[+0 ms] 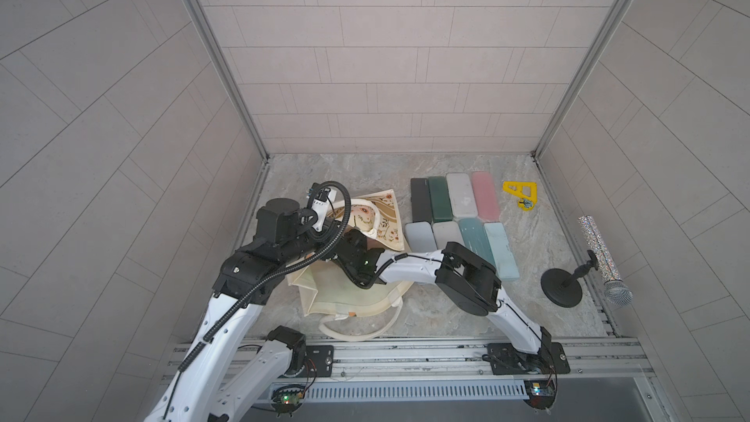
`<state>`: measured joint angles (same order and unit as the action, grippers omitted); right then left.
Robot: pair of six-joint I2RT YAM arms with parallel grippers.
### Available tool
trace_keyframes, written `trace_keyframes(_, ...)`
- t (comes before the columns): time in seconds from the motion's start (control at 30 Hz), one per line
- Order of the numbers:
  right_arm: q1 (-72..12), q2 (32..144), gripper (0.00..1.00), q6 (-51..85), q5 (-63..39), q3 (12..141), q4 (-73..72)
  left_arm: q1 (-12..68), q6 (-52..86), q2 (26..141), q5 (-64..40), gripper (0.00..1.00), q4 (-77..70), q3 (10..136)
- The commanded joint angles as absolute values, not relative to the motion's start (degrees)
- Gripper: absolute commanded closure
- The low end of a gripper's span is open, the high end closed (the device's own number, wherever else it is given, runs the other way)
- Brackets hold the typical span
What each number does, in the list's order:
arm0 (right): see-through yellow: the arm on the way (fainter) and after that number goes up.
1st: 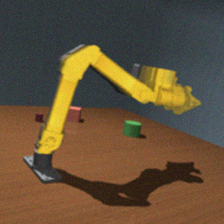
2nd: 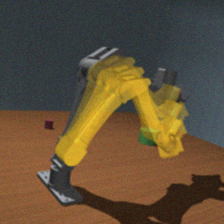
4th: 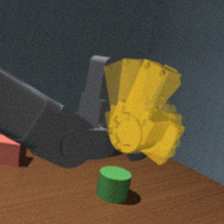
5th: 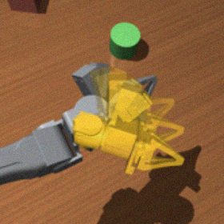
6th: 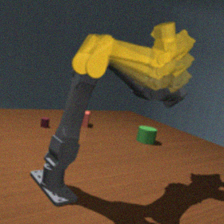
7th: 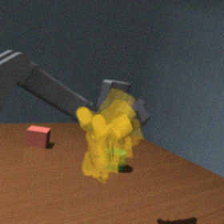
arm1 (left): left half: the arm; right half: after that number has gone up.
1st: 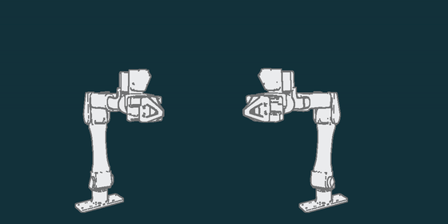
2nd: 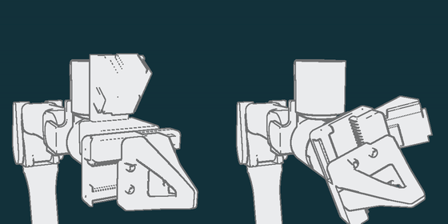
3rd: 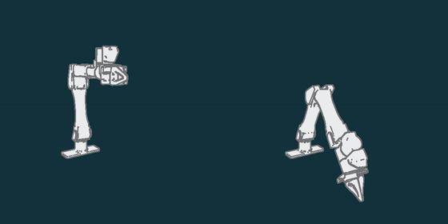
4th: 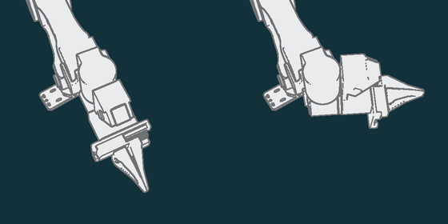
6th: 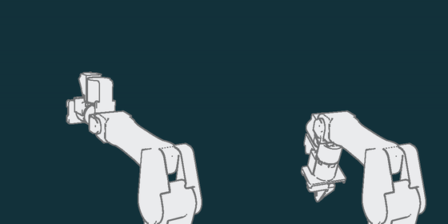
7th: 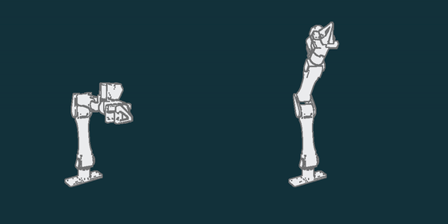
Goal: Take out the pencil case from the canvas bag
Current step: Pick up the pencil case from the canvas bag.
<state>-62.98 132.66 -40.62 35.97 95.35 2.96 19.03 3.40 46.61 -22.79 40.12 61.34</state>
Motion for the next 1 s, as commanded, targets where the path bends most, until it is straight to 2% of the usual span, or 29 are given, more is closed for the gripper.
trace_keyframes(0.0, -62.5, 130.1, 0.47, -40.9, 38.9, 93.2, -3.5, 19.2, 3.5, 45.3, -25.9, 1.00, 36.3, 62.7)
trace_keyframes(0.37, -63.2, 128.3, 0.45, -40.6, 40.5, 89.7, -8.9, 19.2, 3.5, 45.4, -25.3, 1.00, 36.2, 62.6)
trace_keyframes(0.8, -63.3, 129.1, 0.56, -40.8, 39.0, 89.9, -7.4, 19.3, 3.6, 45.5, -25.7, 1.00, 36.3, 62.6)
trace_keyframes(0.97, -63.0, 130.4, 0.51, -39.4, 35.8, 92.5, -1.3, 19.2, 3.4, 45.4, -26.0, 1.00, 36.3, 62.6)
